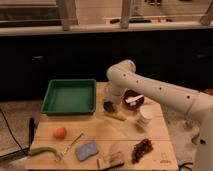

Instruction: Stack cups into tray

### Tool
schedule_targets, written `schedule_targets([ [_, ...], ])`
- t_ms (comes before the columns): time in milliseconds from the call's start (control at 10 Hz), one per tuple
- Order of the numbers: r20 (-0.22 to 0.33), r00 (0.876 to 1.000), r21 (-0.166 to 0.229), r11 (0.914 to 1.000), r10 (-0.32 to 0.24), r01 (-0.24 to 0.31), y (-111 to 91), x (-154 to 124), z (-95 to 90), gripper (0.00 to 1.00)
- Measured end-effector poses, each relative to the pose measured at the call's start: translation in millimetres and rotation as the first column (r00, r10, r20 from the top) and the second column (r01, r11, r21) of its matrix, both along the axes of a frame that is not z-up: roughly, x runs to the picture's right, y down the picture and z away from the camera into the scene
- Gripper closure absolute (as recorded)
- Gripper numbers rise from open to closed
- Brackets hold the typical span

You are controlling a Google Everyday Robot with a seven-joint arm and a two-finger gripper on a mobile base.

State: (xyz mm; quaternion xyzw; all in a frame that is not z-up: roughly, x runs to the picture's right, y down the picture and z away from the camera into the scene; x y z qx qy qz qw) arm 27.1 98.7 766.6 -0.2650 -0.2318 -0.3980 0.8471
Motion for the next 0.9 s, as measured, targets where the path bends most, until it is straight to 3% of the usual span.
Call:
schedule_targets([
  [400, 0.04, 0.994, 0.067, 0.9924, -0.106, 0.103, -27.0, -39.1, -20.8, 1.0],
  [900, 0.067, 0.979, 0.097, 0.9775, -0.194, 0.187, -52.8, -69.3, -25.1, 1.0],
])
